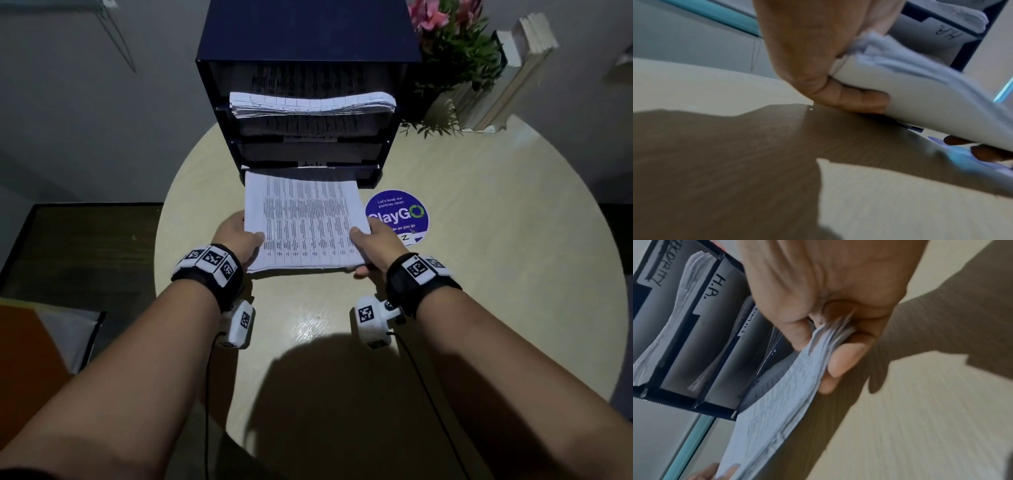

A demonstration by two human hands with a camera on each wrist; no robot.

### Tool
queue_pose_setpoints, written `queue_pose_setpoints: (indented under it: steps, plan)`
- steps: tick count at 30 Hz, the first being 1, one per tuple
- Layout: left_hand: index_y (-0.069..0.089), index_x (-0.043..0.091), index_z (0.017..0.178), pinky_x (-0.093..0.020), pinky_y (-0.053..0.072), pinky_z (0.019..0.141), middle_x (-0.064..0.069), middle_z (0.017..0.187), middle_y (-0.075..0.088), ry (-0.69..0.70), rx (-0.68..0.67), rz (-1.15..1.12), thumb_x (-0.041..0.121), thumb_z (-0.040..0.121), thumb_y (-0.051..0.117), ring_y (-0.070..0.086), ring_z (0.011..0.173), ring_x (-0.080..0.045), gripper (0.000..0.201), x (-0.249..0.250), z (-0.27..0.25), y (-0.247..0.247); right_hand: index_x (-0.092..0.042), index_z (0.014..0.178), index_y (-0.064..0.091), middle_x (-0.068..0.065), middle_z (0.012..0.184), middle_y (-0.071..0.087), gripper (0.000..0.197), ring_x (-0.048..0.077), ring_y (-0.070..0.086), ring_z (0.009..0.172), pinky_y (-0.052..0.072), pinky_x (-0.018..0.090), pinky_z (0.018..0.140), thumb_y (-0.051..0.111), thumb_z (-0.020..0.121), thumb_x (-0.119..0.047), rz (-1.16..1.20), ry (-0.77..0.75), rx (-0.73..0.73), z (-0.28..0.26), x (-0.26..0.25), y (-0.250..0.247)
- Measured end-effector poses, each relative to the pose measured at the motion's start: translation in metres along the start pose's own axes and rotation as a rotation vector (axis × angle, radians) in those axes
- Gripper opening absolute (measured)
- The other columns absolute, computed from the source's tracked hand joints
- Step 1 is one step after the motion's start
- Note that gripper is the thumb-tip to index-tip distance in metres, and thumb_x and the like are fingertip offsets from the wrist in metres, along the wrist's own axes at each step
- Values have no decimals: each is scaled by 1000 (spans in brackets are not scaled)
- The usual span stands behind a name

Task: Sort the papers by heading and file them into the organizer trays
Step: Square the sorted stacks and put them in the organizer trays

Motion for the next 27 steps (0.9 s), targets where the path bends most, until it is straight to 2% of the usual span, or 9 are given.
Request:
queue_pose_setpoints:
  steps: [3,6,7,10,13,17,20,23,27]
  plan:
    - [54,18,128,-25,42,45,-10,91,68,32,-46,-37,-2,93,53,56,51,-18,41,11,3,7,-17,120,51,20,95,70,23,20,59,46,43,24,38,50,97,-15,-13,28,2,0,-2,-2]
    - [49,22,132,-37,58,64,-6,112,67,-59,-318,-117,-14,88,47,71,89,-29,56,16,-3,35,-15,117,52,16,86,68,24,17,51,42,43,23,35,49,95,-7,-28,-52,251,6,-10,-23]
    - [49,23,129,-39,59,67,-9,114,67,-90,-333,-100,-14,89,45,72,91,-32,55,17,-5,39,-15,117,52,17,87,68,24,19,52,43,45,24,35,48,95,-7,-19,-65,292,8,-11,-25]
    - [55,10,114,-42,62,68,-20,112,66,-111,-75,-75,-10,93,49,72,83,-38,30,21,4,25,-18,126,50,17,94,68,29,19,54,47,53,31,45,43,99,-9,93,-91,321,16,-13,-16]
    - [56,7,104,-32,62,59,-17,103,68,-91,118,-132,-2,94,58,72,70,-31,13,26,15,16,-23,133,47,16,96,66,41,22,59,62,59,39,65,39,99,-2,259,-89,351,20,-16,-12]
    - [61,12,104,-27,60,57,-1,82,69,-9,209,-114,10,94,62,66,51,-15,10,31,27,18,-18,107,58,16,97,69,29,27,70,87,57,42,89,48,85,-2,181,-178,368,25,-25,-12]
    - [62,15,101,-19,53,53,3,69,65,9,306,-122,14,95,60,64,52,-11,7,30,33,15,-10,116,62,15,114,66,31,16,68,97,53,32,96,47,91,1,97,-206,337,32,-29,-7]
    - [65,14,100,-11,44,49,6,63,65,25,354,-119,13,93,57,59,54,-8,10,29,39,12,-6,124,60,10,127,59,31,7,63,105,46,18,92,44,99,0,9,-242,321,38,-33,-4]
    - [59,15,107,-16,51,65,7,67,65,-16,363,-236,13,95,59,67,72,-14,13,27,45,13,-3,135,53,8,134,55,36,5,58,114,37,9,89,45,99,1,-89,-273,285,43,-37,0]
Point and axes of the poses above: each hand's wrist, its own z-axis towards the middle knuckle, its own y-axis out of the palm, x = y × z, the point moved 7 cm from there along z, towards the middle knuckle
